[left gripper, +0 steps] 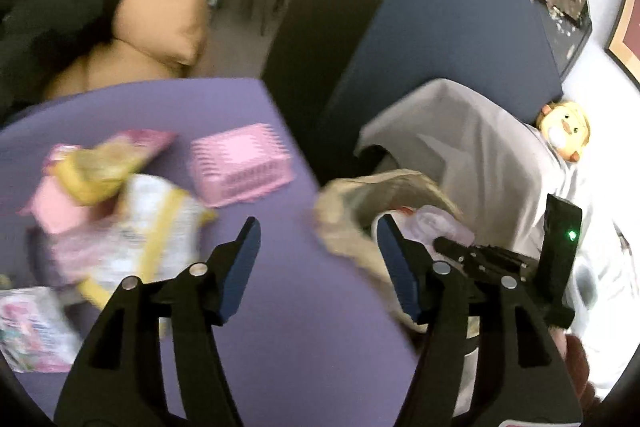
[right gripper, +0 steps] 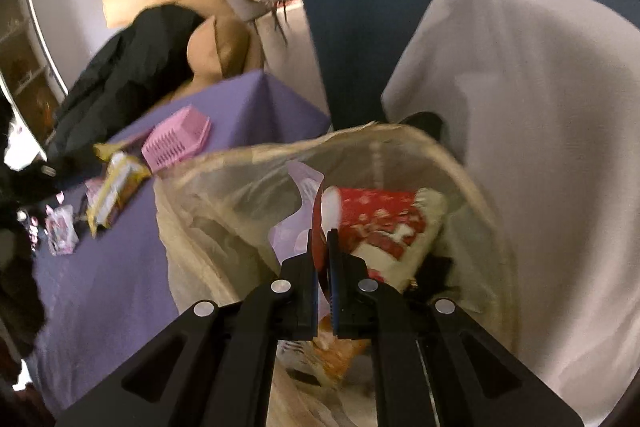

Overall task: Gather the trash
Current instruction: 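Open the right gripper to drop the plastic tray into the trash bag, then move the left gripper over the pink Kleenex wrapper while the right grasps the yellow-white snack bag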

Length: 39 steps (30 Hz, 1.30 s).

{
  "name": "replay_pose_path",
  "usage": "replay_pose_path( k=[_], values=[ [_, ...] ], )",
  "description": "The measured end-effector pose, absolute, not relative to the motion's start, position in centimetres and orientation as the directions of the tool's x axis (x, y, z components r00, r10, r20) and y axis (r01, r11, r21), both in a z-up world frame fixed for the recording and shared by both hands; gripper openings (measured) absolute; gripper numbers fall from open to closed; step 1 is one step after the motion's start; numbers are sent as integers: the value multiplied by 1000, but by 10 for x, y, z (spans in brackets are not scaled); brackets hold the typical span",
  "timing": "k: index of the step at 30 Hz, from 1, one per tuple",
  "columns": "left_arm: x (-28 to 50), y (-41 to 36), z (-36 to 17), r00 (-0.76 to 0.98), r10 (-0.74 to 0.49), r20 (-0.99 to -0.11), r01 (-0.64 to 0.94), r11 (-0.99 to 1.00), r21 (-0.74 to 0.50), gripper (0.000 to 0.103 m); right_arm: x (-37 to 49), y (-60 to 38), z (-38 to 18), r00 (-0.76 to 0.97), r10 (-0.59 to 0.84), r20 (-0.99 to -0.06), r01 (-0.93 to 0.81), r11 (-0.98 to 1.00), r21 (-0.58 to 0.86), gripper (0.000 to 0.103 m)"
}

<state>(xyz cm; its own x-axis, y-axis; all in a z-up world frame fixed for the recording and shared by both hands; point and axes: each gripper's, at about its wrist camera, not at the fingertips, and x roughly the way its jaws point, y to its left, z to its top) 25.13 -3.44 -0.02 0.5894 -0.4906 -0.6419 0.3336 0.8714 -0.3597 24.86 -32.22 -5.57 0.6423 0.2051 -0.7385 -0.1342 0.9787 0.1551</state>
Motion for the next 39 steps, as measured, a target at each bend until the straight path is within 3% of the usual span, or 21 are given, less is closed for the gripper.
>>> replay_pose_path(
  k=[8, 9, 10, 12, 18, 26, 35, 39],
  values=[
    [236, 48, -7, 653, -422, -630, 280, 906, -317, 58, 270, -306, -61, 612, 136, -779, -104, 990, 91, 9],
    [236, 55, -8, 660, -413, -627, 265, 909, -321, 59, 271, -306, -60, 612, 126, -781, -96, 992, 84, 18],
    [236, 71, -9, 677, -391, -624, 231, 918, -324, 59, 271, -305, -59, 613, 117, -781, -90, 993, 79, 38],
    [236, 94, -12, 698, -358, -620, 178, 925, -334, 59, 268, -307, -52, 625, 113, -772, -80, 994, 80, 52],
    [226, 159, -24, 728, -302, -616, 66, 924, -376, 59, 253, -296, -22, 658, 79, -749, -73, 996, 41, 52],
    [206, 181, -45, 681, -267, -682, 36, 942, -332, 60, 247, -228, 9, 687, 199, -699, -217, 974, 64, 52],
    [190, 181, -60, 617, -338, -711, 87, 927, -365, 60, 258, -143, -18, 559, 395, -729, -353, 909, 222, 52],
    [184, 179, -60, 590, -385, -710, 128, 913, -388, 60, 271, -115, -31, 547, 418, -725, -335, 903, 269, 52]
  ],
)
